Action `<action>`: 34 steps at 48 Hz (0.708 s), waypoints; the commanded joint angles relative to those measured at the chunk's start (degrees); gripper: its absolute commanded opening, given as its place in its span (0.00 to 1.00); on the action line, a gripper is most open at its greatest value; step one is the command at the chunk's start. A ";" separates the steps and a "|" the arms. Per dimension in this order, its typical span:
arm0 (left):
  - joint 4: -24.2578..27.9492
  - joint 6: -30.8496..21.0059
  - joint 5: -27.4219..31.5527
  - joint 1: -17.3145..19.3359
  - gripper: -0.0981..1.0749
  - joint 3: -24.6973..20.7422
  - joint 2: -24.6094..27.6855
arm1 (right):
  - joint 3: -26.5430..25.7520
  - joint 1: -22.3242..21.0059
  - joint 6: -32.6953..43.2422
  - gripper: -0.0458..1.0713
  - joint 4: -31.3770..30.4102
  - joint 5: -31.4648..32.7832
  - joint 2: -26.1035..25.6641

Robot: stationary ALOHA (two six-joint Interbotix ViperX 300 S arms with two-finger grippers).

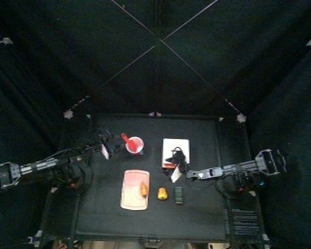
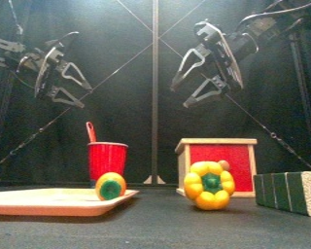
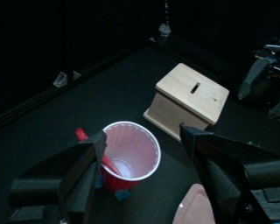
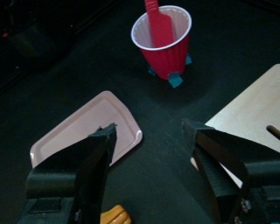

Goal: Grab knife

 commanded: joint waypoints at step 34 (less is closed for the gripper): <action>55.20 13.80 11.60 0.00 0.93 -3.16 0.62 | -0.53 -0.26 0.00 0.87 -0.09 0.09 -0.70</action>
